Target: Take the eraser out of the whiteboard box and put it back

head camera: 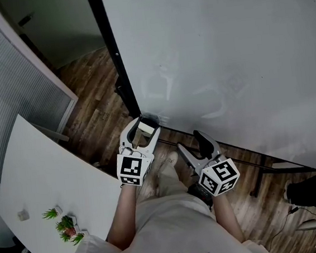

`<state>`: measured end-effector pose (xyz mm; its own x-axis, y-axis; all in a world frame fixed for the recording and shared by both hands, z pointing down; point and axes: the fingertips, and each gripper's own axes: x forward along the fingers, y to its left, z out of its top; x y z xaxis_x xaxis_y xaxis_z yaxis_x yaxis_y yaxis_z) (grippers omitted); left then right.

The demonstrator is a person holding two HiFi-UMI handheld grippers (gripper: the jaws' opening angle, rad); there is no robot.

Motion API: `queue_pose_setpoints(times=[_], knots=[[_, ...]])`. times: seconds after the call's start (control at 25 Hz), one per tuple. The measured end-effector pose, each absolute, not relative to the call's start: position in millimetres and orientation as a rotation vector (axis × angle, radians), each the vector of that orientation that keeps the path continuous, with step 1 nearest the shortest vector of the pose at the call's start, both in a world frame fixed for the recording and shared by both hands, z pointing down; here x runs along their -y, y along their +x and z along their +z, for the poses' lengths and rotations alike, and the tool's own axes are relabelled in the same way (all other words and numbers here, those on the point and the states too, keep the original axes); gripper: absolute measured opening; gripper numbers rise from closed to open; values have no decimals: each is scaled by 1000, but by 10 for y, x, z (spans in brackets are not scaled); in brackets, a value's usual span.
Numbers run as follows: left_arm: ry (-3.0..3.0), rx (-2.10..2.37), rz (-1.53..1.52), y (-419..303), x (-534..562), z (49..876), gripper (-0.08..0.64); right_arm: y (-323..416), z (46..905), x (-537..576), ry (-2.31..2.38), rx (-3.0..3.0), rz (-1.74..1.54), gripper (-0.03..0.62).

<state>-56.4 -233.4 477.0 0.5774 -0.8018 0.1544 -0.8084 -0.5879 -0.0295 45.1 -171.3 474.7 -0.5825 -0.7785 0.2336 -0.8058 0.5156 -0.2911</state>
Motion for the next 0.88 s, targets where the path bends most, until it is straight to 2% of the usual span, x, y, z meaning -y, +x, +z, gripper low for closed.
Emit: queue_pose_setpoints(times=[0.88], knots=[[2702,1443,220,-628,2296,4748,261,460,4679,1638,1399,2681,542,287]])
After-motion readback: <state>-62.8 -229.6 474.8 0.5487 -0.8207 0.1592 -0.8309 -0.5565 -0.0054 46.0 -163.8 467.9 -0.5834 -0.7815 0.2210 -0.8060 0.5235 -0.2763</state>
